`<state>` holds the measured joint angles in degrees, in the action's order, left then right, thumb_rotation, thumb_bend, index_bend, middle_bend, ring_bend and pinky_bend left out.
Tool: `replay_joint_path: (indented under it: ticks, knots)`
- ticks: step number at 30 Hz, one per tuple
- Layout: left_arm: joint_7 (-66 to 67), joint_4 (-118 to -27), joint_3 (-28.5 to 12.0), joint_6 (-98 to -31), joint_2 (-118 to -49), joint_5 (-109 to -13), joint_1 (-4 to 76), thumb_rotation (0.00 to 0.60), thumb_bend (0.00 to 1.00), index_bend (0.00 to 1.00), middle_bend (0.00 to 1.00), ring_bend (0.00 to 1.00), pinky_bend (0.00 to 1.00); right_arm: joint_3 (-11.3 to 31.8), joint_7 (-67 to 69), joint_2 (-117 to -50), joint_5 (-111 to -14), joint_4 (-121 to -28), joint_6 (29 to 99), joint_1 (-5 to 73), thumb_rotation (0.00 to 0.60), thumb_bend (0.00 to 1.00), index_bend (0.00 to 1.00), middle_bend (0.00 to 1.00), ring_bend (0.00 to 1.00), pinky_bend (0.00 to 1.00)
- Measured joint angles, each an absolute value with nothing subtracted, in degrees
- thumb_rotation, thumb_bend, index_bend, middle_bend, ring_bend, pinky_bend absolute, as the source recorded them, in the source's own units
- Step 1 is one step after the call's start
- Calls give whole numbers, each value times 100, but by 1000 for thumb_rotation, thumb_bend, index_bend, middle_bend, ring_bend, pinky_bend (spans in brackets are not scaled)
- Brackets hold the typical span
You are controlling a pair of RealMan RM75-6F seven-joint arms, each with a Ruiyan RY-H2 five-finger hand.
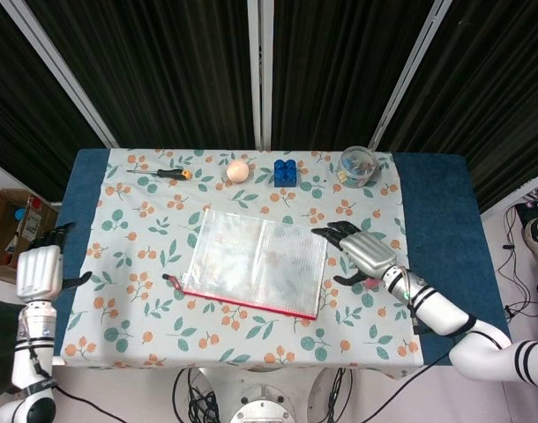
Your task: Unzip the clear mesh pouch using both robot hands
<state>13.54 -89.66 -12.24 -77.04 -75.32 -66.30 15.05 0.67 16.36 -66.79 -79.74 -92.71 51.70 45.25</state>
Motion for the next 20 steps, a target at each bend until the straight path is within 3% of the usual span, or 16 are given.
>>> replay_joint_path:
  ticks: [7,13,20]
  knots:
    - [364,-8460,-879,-7778,-7129,-7036,1082,600,58,203,234,201,218,27,1231,-6571,-7854,-9156,6956,3300,600,230,120,216,27,72]
    - [-7,-8427,-521,-8315,-6911,-7653,658,600,59,202,234,196,207,-171,1178,-6466,-7997,-9193,8295,2104,600,230,119,210,27,72]
    - [-61,-8778,-140,-8897,-6852,-8232,238,600,60,188,207,173,194,-444,1438,-6417,-8475,-9218,9075,1240,600,229,119,208,27,72]
